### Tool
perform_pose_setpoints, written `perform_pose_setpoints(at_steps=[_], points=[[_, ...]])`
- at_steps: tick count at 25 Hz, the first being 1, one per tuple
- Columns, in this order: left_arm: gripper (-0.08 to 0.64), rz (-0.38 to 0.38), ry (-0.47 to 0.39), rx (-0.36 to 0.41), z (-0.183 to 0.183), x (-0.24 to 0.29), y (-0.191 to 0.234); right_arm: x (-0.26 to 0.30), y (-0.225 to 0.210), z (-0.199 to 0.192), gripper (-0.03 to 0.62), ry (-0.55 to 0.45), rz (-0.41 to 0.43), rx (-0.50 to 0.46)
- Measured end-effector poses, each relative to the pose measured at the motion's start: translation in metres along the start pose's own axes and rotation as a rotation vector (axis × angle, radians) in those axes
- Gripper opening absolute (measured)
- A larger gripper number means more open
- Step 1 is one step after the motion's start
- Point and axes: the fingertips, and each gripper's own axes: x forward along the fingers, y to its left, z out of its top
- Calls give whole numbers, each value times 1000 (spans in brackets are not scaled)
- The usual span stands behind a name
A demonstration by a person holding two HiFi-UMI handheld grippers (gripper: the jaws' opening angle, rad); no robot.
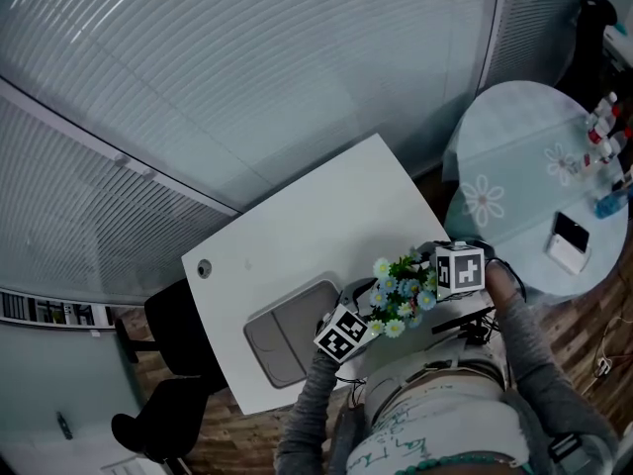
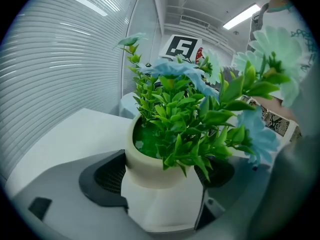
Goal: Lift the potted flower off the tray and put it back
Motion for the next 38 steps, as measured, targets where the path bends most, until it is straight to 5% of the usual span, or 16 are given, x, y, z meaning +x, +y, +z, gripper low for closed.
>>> perform_pose_setpoints(at_steps=[7, 38], points=[[437, -5, 11, -6, -12, 8, 2, 9, -1, -10, 367, 54, 16, 15], [437, -8, 63, 5, -40, 30, -1, 43, 0, -29, 367, 13, 24, 31]])
